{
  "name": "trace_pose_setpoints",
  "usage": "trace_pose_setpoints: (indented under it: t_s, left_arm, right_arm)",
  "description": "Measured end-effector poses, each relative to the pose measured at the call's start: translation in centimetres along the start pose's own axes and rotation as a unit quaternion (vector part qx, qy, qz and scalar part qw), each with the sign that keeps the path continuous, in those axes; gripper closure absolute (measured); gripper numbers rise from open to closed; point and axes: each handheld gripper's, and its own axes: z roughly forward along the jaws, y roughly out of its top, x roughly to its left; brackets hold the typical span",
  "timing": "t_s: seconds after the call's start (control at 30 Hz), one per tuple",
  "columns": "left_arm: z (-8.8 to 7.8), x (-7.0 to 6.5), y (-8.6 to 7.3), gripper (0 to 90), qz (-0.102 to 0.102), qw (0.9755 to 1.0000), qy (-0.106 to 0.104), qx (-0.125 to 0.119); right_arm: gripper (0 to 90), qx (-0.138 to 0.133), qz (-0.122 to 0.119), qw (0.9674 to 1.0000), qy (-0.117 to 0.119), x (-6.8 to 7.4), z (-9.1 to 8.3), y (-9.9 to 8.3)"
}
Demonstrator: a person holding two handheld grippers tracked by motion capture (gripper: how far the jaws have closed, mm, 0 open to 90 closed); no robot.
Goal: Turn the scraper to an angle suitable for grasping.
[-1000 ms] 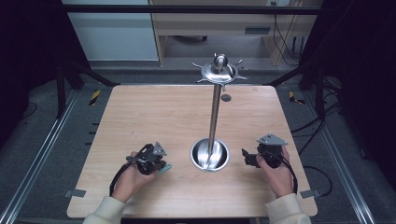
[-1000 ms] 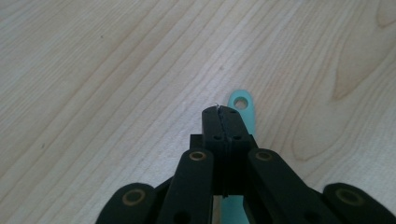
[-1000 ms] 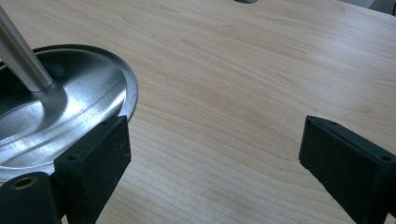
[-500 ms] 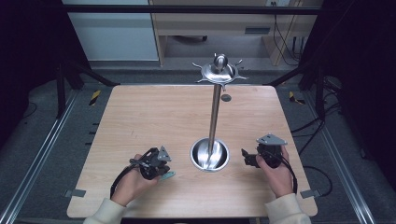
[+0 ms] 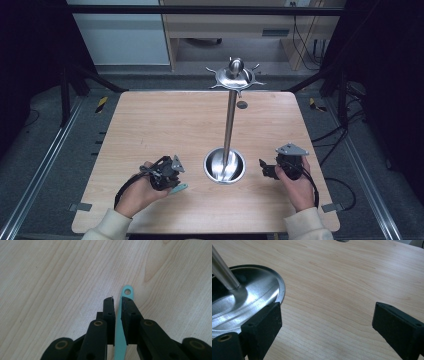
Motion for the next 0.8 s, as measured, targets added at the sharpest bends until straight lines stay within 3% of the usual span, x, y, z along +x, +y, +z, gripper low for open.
trace_pose_setpoints:
  t_s: [0.07,0.8]
  left_arm:
    - [0.4,-0.2,0.4,77.9,0.009,0.9997,-0.011,0.021]
    - [2.1,-0.3,0.8,70.4,0.019,0.9965,-0.026,0.077]
  right_arm:
    - [9.3,0.001,0.0,1.0,0.0,0.0,0.0,0.0]
    - [9.3,-0.001,-0.002,1.0,0.001,0.0,0.0,0.0]
